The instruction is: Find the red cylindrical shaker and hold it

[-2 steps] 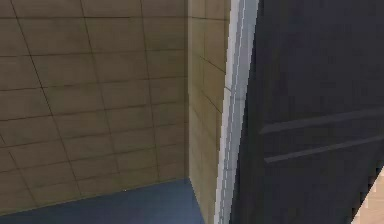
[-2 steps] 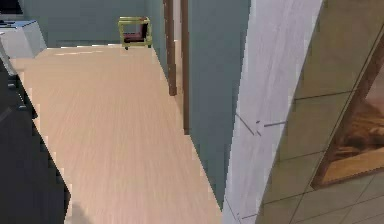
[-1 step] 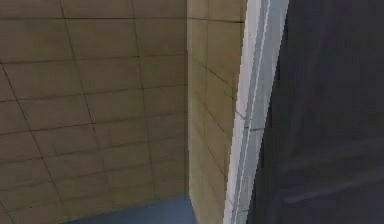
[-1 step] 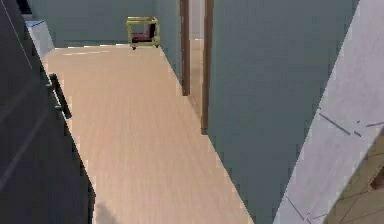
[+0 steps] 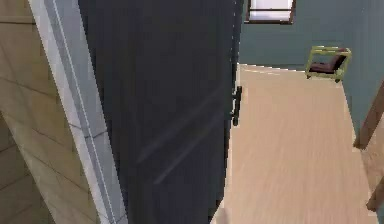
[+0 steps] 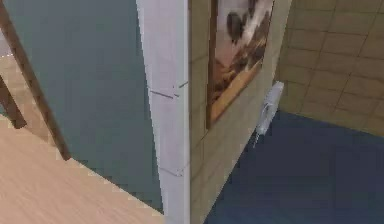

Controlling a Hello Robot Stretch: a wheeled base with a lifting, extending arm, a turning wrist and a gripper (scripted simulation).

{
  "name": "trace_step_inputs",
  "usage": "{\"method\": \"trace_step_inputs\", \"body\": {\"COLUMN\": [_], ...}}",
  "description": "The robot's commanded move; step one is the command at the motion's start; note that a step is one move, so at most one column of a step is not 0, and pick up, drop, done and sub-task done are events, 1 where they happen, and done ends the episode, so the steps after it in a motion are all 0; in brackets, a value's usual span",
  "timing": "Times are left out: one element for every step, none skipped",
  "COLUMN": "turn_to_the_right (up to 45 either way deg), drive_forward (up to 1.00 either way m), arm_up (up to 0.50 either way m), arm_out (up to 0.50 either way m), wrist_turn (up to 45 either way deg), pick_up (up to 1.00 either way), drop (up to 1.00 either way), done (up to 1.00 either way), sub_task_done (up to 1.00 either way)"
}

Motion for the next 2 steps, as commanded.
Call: {"method": "trace_step_inputs", "body": {"turn_to_the_right": [33.0,0.0], "drive_forward": [0.00,1.00], "arm_up": [0.00,0.00], "arm_out": [0.00,0.00], "wrist_turn": [0.0,0.0], "pick_up": [0.00,0.00], "drop": [0.00,0.00], "done": [0.00,0.00], "sub_task_done": [0.00,0.00]}}
